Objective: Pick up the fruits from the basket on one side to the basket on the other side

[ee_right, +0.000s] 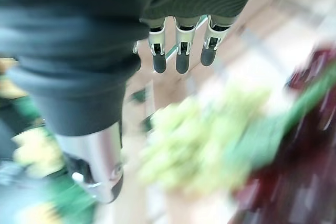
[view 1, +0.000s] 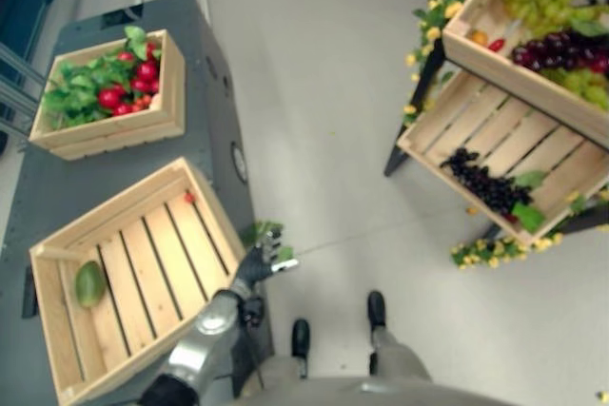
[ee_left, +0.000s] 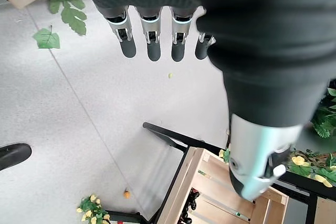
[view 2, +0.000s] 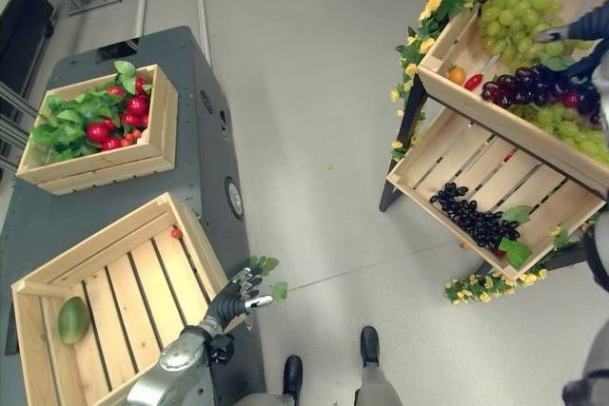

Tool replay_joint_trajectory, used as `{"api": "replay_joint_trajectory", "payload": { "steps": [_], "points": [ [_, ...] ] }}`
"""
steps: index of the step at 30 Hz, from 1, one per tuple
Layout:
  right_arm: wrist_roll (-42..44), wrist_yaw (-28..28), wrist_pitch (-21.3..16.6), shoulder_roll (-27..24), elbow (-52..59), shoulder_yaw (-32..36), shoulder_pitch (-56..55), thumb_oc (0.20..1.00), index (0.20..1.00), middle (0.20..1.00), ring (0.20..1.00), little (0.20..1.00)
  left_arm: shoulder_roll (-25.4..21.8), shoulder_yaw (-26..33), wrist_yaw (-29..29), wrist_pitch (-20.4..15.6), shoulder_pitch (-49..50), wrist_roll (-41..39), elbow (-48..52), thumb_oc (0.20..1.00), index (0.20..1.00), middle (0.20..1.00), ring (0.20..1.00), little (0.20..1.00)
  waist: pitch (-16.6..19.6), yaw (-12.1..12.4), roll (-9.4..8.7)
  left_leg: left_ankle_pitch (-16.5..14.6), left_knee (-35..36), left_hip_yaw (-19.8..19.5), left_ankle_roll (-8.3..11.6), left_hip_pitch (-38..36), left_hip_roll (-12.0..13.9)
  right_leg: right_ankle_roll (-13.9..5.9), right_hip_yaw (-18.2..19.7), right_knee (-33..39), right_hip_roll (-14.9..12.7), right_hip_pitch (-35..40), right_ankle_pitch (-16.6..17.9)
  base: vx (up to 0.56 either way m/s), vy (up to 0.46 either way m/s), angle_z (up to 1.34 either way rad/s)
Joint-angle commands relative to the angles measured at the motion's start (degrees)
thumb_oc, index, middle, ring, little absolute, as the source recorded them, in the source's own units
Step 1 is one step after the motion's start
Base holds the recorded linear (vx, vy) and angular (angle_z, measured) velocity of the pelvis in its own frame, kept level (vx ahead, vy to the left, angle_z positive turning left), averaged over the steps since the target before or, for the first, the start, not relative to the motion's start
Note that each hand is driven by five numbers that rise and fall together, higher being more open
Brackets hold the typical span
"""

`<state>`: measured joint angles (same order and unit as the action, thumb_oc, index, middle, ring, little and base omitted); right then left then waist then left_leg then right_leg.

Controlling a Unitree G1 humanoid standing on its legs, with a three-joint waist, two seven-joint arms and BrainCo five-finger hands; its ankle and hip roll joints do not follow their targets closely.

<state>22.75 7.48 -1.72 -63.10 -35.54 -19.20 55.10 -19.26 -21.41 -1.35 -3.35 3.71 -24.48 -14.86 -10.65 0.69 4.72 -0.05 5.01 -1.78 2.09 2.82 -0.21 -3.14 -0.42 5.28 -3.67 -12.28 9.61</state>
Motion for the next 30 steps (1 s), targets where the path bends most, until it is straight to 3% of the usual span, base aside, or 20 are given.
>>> {"api": "replay_joint_trajectory", "payload": {
  "steps": [1, 2, 5, 10, 17, 30],
  "points": [
    [3.56, 1.83, -4.04, -1.82, 2.48, 2.38, -2.33, 1.0, 1.0, 1.0, 1.0, 1.0, -0.6, -0.37, -0.36, -2.52, -0.41, -0.22, 0.79, 1.0, 1.0, 1.0, 1.0, 1.0, 1.59, -0.38, -2.65, 0.24, -0.01, -2.08, 1.64, 2.95, -2.32, -3.26, -1.23, -0.28, 1.02, 1.59, -8.53, 0.0, 0.0, 0.0],
    [4.07, 1.75, -5.07, 0.28, 9.79, 9.08, -10.87, 1.0, 1.0, 1.0, 1.0, 1.0, 0.26, 0.79, -0.78, -2.53, -0.15, 0.53, -0.65, 1.0, 1.0, 1.0, 1.0, 1.0, 1.8, -0.61, -2.5, 0.13, -0.01, -2.24, 1.5, 2.87, -2.35, -3.3, -1.4, -0.28, 0.97, 1.64, -8.6, 0.0, 0.0, 0.0],
    [4.32, 0.44, -6.47, 5.6, 20.57, 17.62, -23.3, 1.0, 1.0, 1.0, 1.0, 1.0, 1.32, 1.99, -1.35, -2.33, 0.09, 1.99, -3.18, 1.0, 1.0, 1.0, 1.0, 1.0, 2.28, -0.66, -2.5, -0.01, -0.01, -2.43, 1.3, 2.74, -2.44, -3.32, -1.51, -0.28, 0.88, 1.78, -8.66, 0.0, 0.0, 0.0],
    [1.57, -2.66, -7.11, 12.94, 36.13, 24.33, -37.24, 1.0, 1.0, 1.0, 1.0, 1.0, 2.94, 4.93, -2.23, -1.59, 0.55, 5.86, -9.02, 1.0, 1.0, 1.0, 1.0, 1.0, 3.3, -0.74, -2.33, -0.21, -0.01, -2.68, 0.94, 2.31, -2.55, -3.29, -1.59, -0.28, 0.89, 2.3, -8.85, 0.0, 0.0, 0.0],
    [-0.17, -6.17, -7.85, 21.66, 47.72, 25.62, -48.18, 1.0, 1.0, 1.0, 1.0, 1.0, 5.68, 8.1, -4.0, -0.74, 1.37, 11.25, -19.67, 1.0, 1.0, 1.0, 1.0, 1.0, 4.8, -1.03, -2.81, -0.71, -0.01, -2.98, 0.69, 1.1, -2.46, -3.03, -2.0, -0.28, 1.11, 3.96, -9.41, 0.0, -0.003, 0.01],
    [-5.0, -9.8, -8.82, 28.59, 54.83, 23.07, -61.64, 1.0, 1.0, 1.0, 1.0, 1.0, 9.21, 13.69, -7.92, -0.17, 1.26, 19.28, -41.04, 1.0, 1.0, 1.0, 1.0, 1.0, 6.81, -1.47, -3.89, -2.26, -0.25, -2.83, 0.48, -2.33, -2.16, -2.6, -2.92, -0.28, 1.54, 7.84, -10.99, 0.01, -0.01, 0.03]
  ]
}}
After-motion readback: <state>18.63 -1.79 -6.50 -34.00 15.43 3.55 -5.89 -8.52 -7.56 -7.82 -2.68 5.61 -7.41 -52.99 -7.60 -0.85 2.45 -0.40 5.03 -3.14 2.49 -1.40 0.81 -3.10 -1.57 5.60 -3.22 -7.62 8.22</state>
